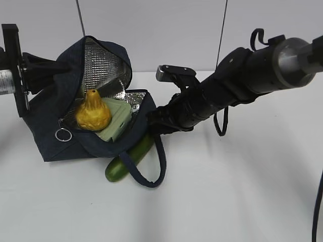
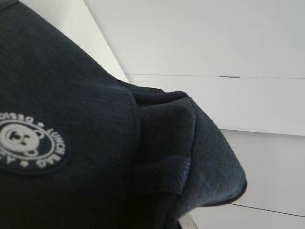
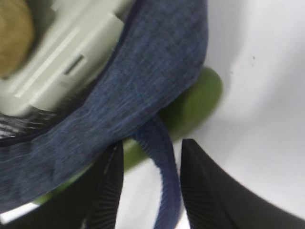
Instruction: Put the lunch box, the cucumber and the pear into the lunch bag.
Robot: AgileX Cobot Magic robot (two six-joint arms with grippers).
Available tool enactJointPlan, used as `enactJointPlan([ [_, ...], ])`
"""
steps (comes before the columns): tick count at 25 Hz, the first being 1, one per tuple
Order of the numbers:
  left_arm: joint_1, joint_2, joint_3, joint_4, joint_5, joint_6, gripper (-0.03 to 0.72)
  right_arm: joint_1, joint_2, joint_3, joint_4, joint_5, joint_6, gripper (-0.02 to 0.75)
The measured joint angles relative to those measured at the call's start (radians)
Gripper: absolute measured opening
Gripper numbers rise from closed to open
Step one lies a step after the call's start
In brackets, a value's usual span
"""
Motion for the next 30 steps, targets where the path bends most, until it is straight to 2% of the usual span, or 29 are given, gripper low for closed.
enactJointPlan([
  [4,0.0,0.0,0.0,0.0,0.0,0.0,0.002,0.0,-0.004,0.0,0.047,0.048,-0.003,0.351],
  [8,0.0,0.0,0.0,0.0,0.0,0.0,0.002,0.0,0.013,0.0,0.061,0.053,-0.007,0.486],
  [10,0.0,0.0,0.0,0.0,0.0,0.0,0.002,0.0,0.013,0.0,0.061,0.053,-0.013,0.51],
  [17,0.0,0.0,0.0,0.0,-0.001,0.0,0.002,0.0,0.013,0.0,0.138,0.049,-0.015,0.526],
  [26,0.0,0.0,0.0,0.0,-0.001,0.0,0.002,0.003,0.034,0.0,0.115,0.01,-0.016,0.528],
  [30,0.0,0.0,0.0,0.0,0.0,0.0,0.002,0.04,0.048,0.0,0.074,-0.055,-0.016,0.528],
])
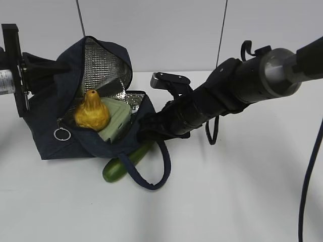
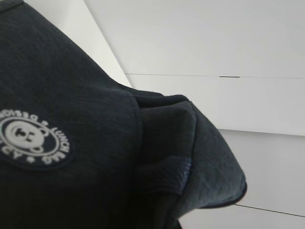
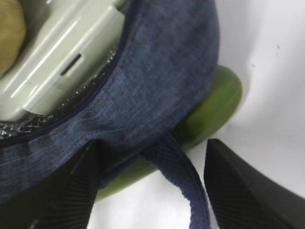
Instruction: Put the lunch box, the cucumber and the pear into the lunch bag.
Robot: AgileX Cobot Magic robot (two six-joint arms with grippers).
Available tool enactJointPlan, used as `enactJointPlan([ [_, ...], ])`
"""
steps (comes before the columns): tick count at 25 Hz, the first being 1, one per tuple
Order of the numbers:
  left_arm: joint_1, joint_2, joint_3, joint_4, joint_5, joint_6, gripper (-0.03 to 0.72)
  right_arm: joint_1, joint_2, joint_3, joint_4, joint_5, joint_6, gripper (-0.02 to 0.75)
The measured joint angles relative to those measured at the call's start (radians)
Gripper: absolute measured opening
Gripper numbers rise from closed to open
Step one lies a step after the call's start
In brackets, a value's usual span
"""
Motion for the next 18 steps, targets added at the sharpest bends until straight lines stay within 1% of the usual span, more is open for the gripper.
enactJointPlan([
  [3,0.0,0.0,0.0,0.0,-0.001,0.0,0.002,0.027,0.0,-0.001,-0.026,-0.055,0.0,0.529],
  [5,0.0,0.0,0.0,0.0,-0.002,0.0,0.002,0.036,0.0,-0.002,-0.066,-0.074,0.0,0.529],
  [8,0.0,0.0,0.0,0.0,-0.002,0.0,0.002,0.04,0.0,-0.002,-0.087,-0.089,0.003,0.529],
  [11,0.0,0.0,0.0,0.0,-0.002,0.0,0.002,0.04,0.0,-0.002,-0.1,-0.093,0.003,0.529],
  [18,0.0,0.0,0.0,0.0,-0.002,0.0,0.002,0.04,-0.021,-0.004,-0.215,-0.046,0.02,0.529],
])
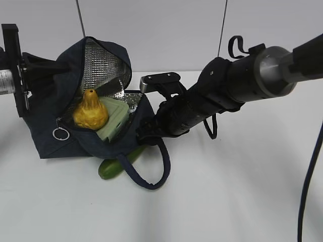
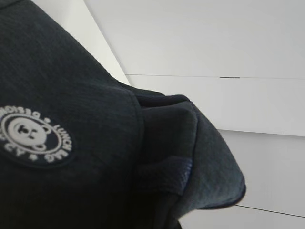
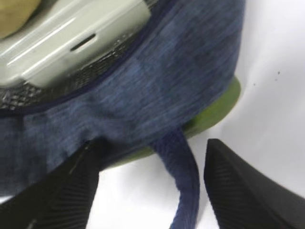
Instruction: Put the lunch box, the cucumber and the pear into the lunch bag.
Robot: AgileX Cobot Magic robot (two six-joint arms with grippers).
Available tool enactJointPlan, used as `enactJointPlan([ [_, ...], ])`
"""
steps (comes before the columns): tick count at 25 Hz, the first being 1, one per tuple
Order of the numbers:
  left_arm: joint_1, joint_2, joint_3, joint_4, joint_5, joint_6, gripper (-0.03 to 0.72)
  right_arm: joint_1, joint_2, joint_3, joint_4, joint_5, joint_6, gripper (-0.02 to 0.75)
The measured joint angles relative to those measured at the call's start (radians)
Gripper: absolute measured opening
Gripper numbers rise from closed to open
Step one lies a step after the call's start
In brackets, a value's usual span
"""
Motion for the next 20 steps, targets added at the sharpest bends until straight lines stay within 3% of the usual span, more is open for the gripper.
enactJointPlan([
  [4,-0.015,0.0,0.0,0.0,-0.002,0.0,0.002,-0.01,-0.057,0.0,-0.078,0.062,0.037,0.529],
  [10,-0.129,0.0,-0.003,0.0,-0.058,0.0,0.002,-0.066,-0.139,0.0,-0.242,0.276,0.209,0.507],
  [15,-0.179,0.0,-0.003,0.0,-0.118,-0.02,0.002,-0.069,-0.143,0.0,-0.203,0.471,0.231,0.419],
  [20,-0.181,0.0,-0.034,0.0,-0.136,-0.066,0.002,-0.047,-0.143,0.0,-0.137,0.567,0.22,0.398],
])
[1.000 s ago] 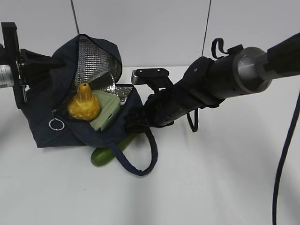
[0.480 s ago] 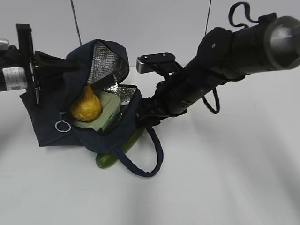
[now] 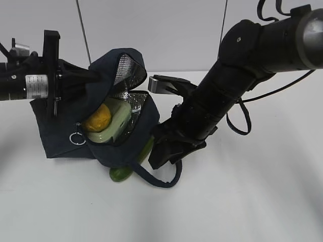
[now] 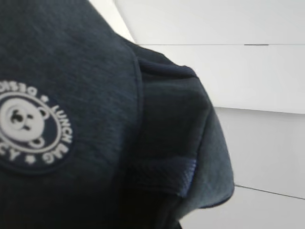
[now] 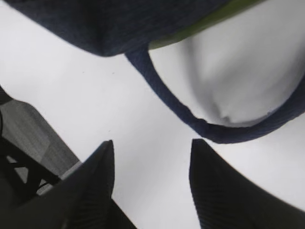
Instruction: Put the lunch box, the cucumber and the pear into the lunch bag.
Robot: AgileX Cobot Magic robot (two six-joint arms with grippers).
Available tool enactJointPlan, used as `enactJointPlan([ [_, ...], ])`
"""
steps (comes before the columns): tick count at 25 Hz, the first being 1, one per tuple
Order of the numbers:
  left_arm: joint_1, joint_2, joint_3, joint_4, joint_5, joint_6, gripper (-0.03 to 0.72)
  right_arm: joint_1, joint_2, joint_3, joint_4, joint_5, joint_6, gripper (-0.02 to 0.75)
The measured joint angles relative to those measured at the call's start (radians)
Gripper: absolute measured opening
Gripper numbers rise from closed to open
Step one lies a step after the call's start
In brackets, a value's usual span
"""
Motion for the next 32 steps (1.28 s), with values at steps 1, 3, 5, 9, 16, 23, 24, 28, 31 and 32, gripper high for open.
enactJointPlan([
  [1,-0.005,0.0,-0.018,0.0,-0.007,-0.009,0.002,0.004,0.0,0.0,0.007,0.019,0.0,0.396],
  [3,-0.018,0.001,-0.058,0.0,-0.026,-0.028,0.002,0.016,0.0,0.0,0.036,0.042,-0.01,0.396],
  [5,-0.034,0.007,-0.1,0.0,-0.046,-0.046,0.002,0.034,-0.001,0.0,0.07,0.054,-0.02,0.393],
  [9,-0.067,0.012,-0.138,0.0,-0.077,-0.055,0.002,0.101,-0.001,0.0,0.105,0.044,-0.026,0.392],
  [16,-0.079,0.016,-0.142,0.0,-0.086,-0.055,0.002,0.17,-0.001,0.0,0.123,-0.161,0.017,0.4],
  [23,-0.079,0.016,-0.142,0.0,-0.088,0.013,0.002,0.172,0.098,0.0,0.152,-0.235,0.097,0.523],
  [24,-0.079,0.016,-0.142,0.0,-0.088,0.017,0.002,0.172,0.12,0.0,0.16,-0.239,0.104,0.539],
  [28,-0.079,0.016,-0.142,0.0,-0.088,0.033,0.002,0.174,0.152,0.0,0.18,-0.242,0.113,0.578],
  [31,-0.079,0.016,-0.142,0.0,-0.084,0.035,0.002,0.174,0.152,0.0,0.185,-0.247,0.123,0.583],
  [32,-0.079,0.016,-0.142,0.0,-0.084,0.036,0.002,0.174,0.152,0.0,0.183,-0.247,0.123,0.583],
])
